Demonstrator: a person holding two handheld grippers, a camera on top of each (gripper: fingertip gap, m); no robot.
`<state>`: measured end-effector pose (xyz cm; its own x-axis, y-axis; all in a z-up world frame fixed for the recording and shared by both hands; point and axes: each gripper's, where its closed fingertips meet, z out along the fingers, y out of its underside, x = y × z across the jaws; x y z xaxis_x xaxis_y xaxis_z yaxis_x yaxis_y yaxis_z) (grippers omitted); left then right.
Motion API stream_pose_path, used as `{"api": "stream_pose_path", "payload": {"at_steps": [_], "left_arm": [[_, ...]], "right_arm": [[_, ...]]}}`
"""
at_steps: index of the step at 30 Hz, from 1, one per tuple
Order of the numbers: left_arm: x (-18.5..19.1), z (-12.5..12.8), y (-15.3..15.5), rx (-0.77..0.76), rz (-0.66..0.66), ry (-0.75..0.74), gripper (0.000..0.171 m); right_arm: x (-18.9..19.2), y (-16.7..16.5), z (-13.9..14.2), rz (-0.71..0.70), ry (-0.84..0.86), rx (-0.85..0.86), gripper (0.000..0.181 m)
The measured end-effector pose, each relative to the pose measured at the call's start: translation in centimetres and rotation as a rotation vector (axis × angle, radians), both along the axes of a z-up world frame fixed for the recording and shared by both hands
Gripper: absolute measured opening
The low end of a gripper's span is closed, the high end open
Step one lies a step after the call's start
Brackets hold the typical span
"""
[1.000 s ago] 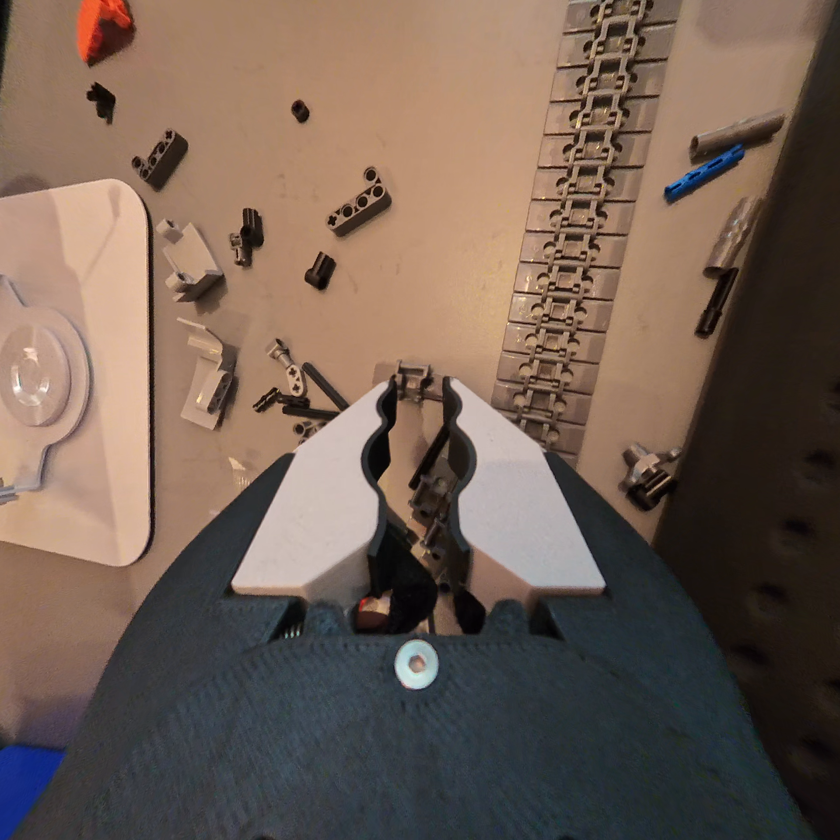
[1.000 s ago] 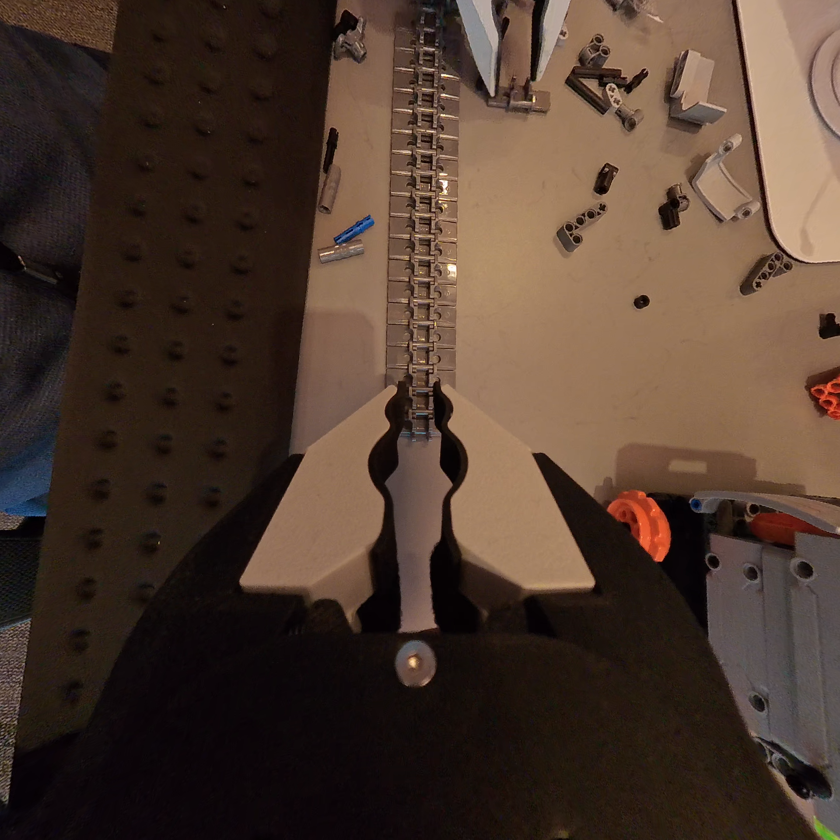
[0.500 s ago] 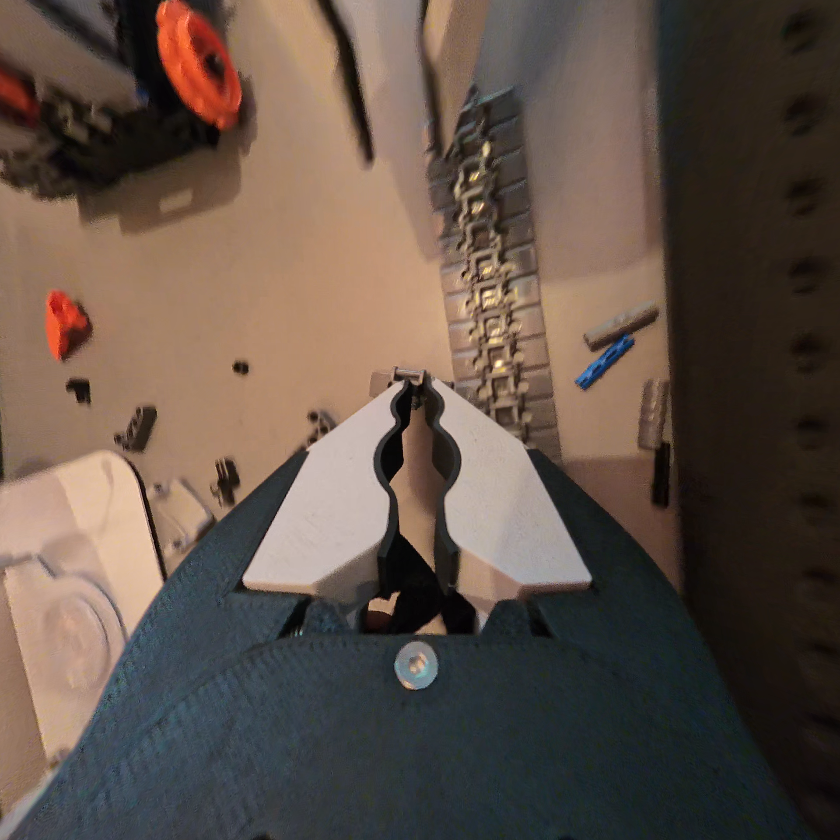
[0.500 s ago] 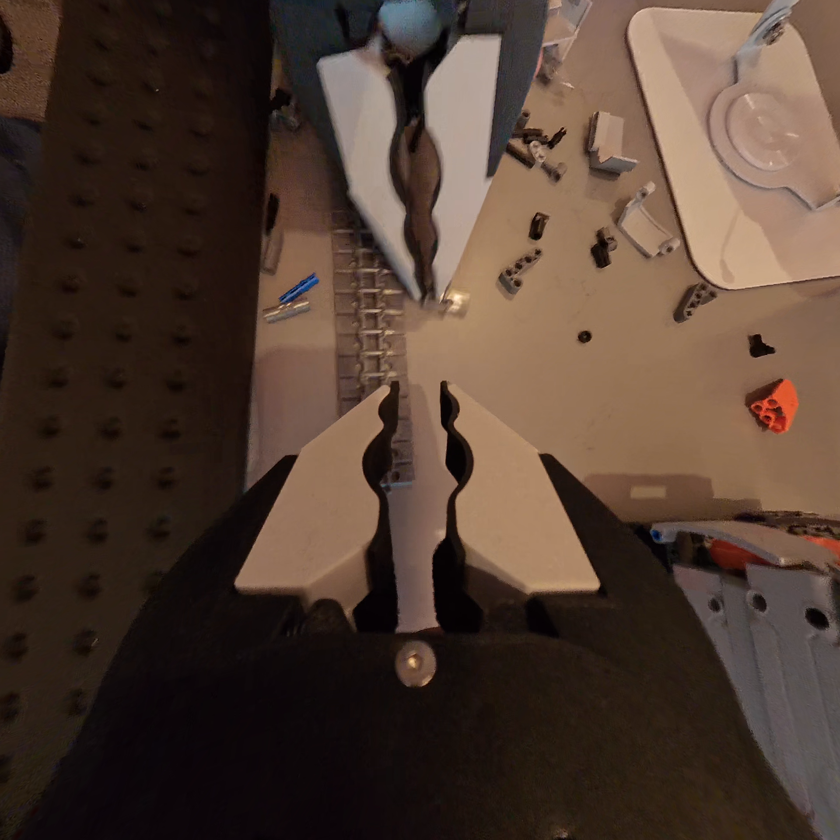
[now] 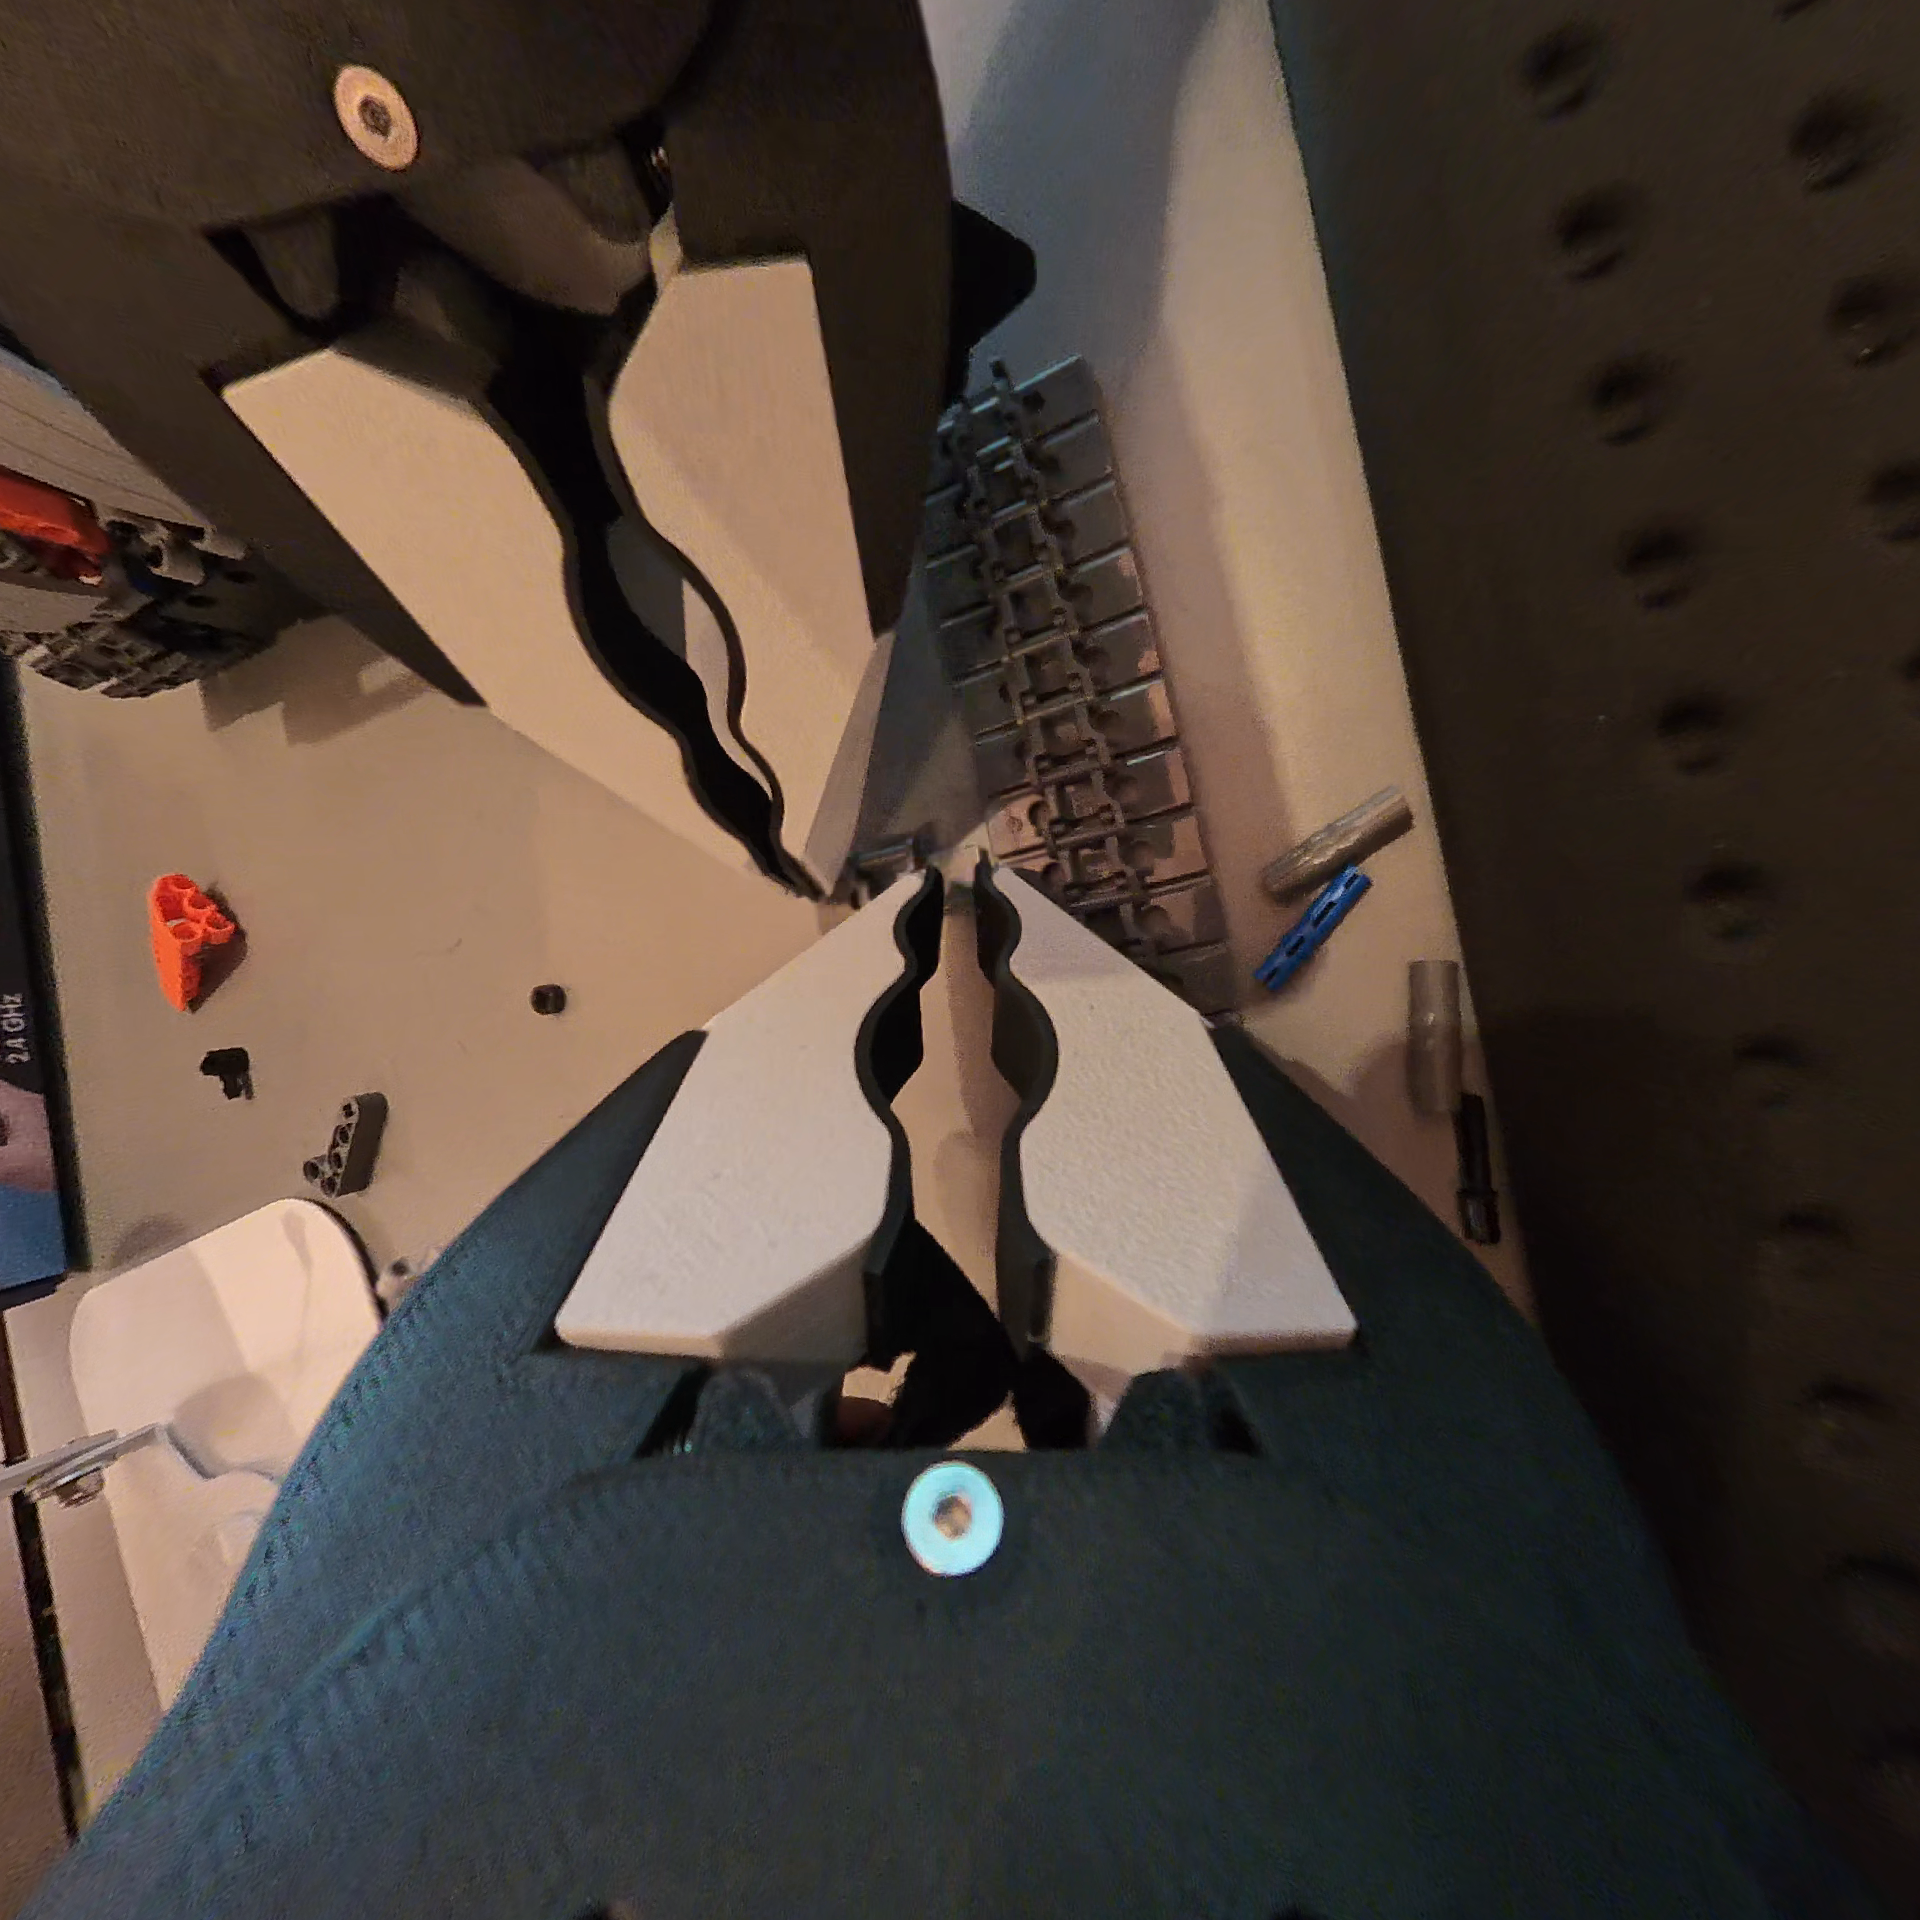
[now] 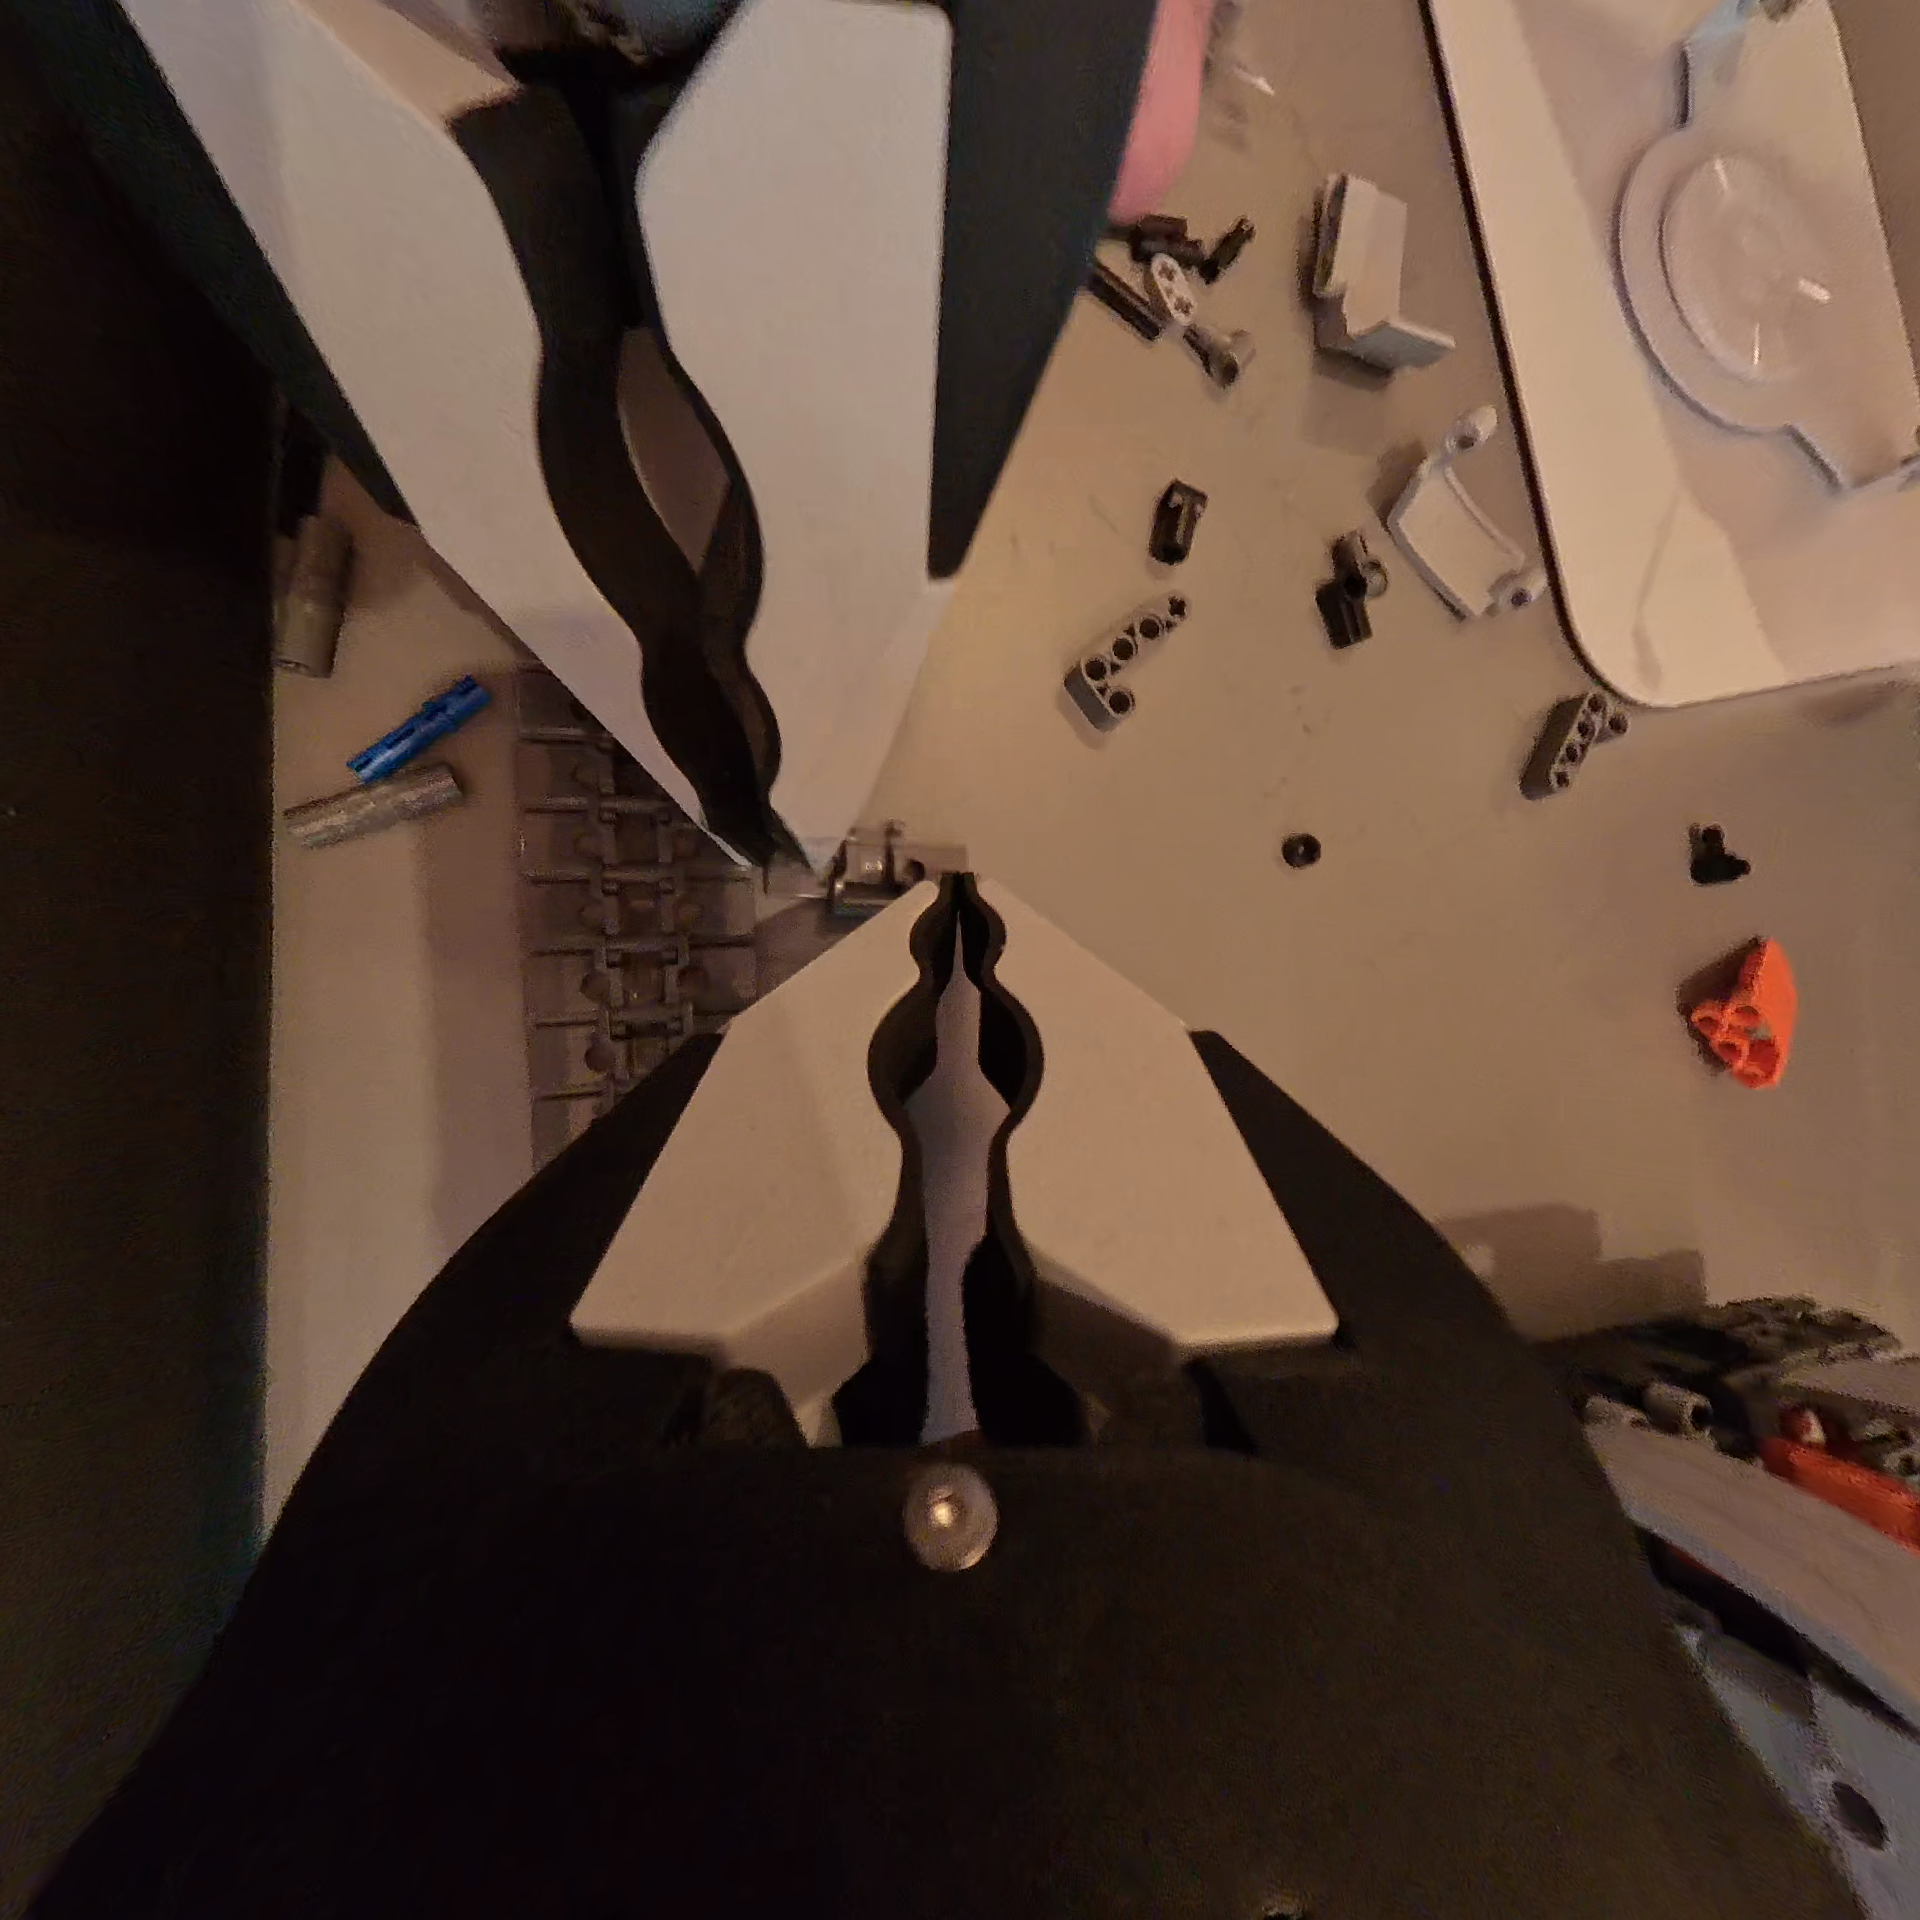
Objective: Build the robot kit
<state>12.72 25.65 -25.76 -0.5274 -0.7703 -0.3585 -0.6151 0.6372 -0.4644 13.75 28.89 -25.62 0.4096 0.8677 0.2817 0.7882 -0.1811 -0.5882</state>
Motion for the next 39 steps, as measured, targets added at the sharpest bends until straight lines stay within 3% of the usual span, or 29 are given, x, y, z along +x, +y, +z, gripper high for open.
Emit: {"api": "stream_pose_path", "payload": {"at_steps": [5, 9, 21, 25, 29, 33, 39], "left_arm": [[-0.3, -0.3, 0.3, -0.001, -0.004, 0.006, 0.002], [-0.2, -0.5, 0.5, -0.008, 0.001, 0.009, 0.002], [2.8, -0.5, 3.4, 0.096, 0.123, -0.026, 0.001], [2.3, -0.2, 3.2, 0.050, 0.159, -0.017, 0.007], [1.4, -0.1, 1.9, -0.027, 0.147, -0.004, 0.010], [2.1, -0.4, 2.0, -0.021, 0.159, -0.019, 0.007], [3.6, -0.2, 3.5, 0.059, 0.195, -0.074, 0.013]], "right_arm": [[-0.6, 0.3, 0.8, 0.008, 0.027, 0.032, 0.000], [0.0, 0.3, -0.5, 0.000, -0.023, 0.010, 0.000], [3.2, -4.1, 0.0, 0.036, -0.074, -0.118, 0.005], [2.5, -3.4, 1.5, 0.077, -0.012, -0.079, 0.014], [2.6, -3.2, 0.0, 0.103, -0.101, -0.113, 0.011], [2.0, -3.4, -0.2, 0.104, -0.087, -0.119, 0.007], [2.6, -2.6, 0.2, 0.075, -0.066, -0.088, 0.022]]}}
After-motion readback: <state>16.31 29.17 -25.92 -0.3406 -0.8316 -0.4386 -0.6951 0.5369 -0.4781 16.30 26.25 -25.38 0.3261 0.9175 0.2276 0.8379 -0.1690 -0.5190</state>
